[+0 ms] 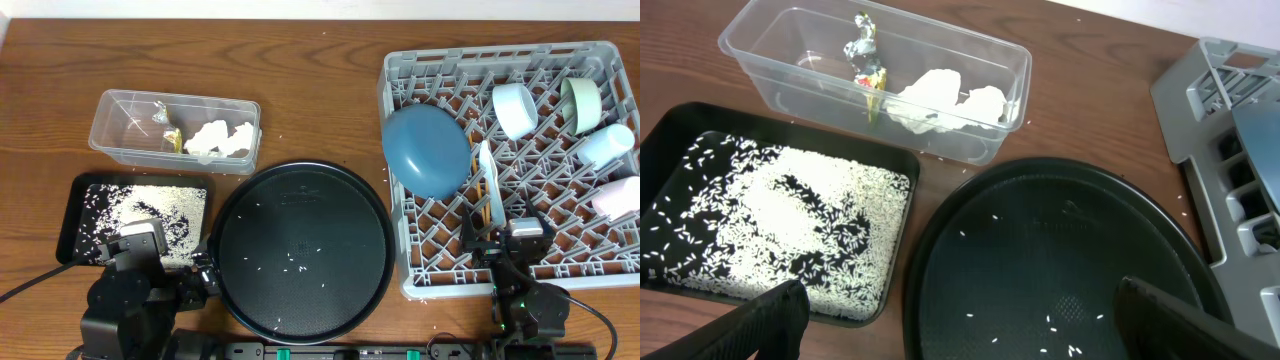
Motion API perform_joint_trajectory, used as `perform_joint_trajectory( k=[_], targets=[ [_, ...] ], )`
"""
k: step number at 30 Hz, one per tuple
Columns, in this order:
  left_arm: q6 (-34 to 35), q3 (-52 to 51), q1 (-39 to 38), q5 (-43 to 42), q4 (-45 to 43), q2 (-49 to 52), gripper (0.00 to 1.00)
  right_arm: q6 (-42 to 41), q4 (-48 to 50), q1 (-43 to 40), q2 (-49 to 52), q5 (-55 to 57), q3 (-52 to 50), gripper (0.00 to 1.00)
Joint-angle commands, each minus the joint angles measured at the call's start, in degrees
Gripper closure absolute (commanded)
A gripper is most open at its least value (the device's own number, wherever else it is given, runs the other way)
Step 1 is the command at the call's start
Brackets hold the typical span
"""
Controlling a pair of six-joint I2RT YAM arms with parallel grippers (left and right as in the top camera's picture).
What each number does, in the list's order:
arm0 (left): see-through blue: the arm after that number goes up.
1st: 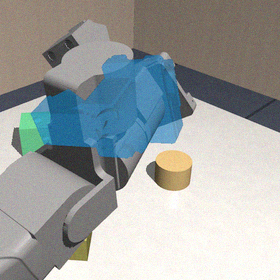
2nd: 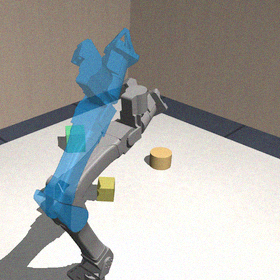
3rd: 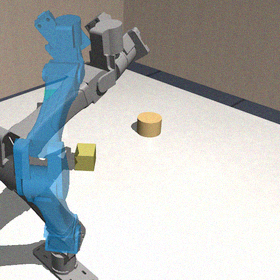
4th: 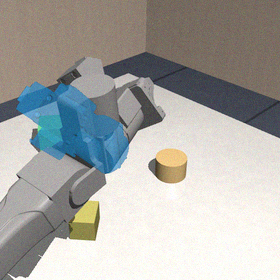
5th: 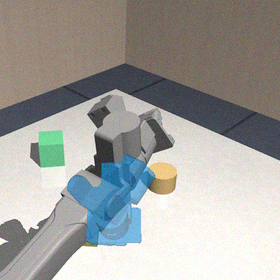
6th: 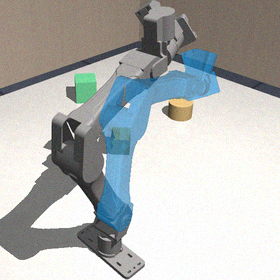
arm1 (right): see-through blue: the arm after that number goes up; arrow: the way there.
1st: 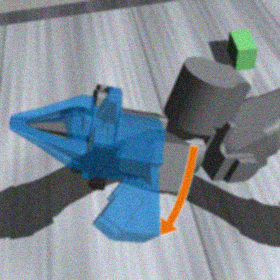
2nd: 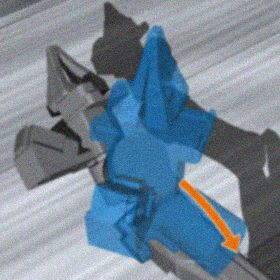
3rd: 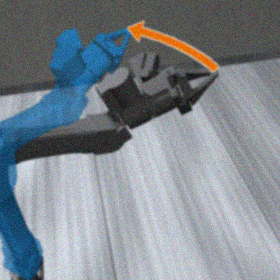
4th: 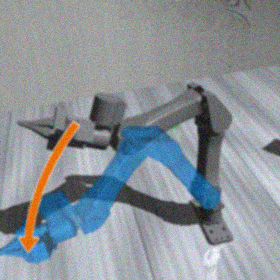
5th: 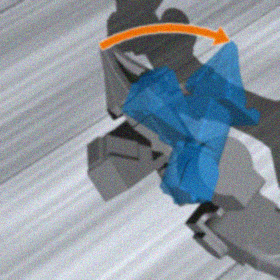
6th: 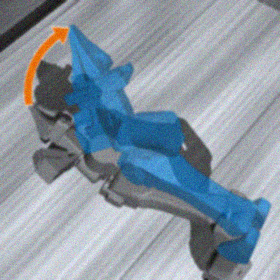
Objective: Sort waste into correct bins and load items into the dishwasher rack
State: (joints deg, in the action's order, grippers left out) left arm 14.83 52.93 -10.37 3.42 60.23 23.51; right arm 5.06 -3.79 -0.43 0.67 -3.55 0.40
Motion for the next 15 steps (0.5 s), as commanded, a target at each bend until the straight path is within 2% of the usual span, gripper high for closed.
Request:
perform_joint_trajectory(
  k=[1, 8, 15],
  targets=[
    [0.3, -0.3, 0.2, 0.7, 0.3, -0.1, 0.02, 0.8, -0.3, -0.3, -0.4, 0.5, -0.1, 0.01],
    [-1.1, -4.1, 1.3, 3.7, 1.3, -3.9, 0.02, 0.8, -0.3, -0.3, -0.4, 0.5, -0.1, 0.01],
    [-1.0, -21.8, 5.3, 3.5, -11.8, -15.5, 0.02, 0.8, -0.3, -0.3, -0.4, 0.5, -0.1, 0.01]
  ],
)
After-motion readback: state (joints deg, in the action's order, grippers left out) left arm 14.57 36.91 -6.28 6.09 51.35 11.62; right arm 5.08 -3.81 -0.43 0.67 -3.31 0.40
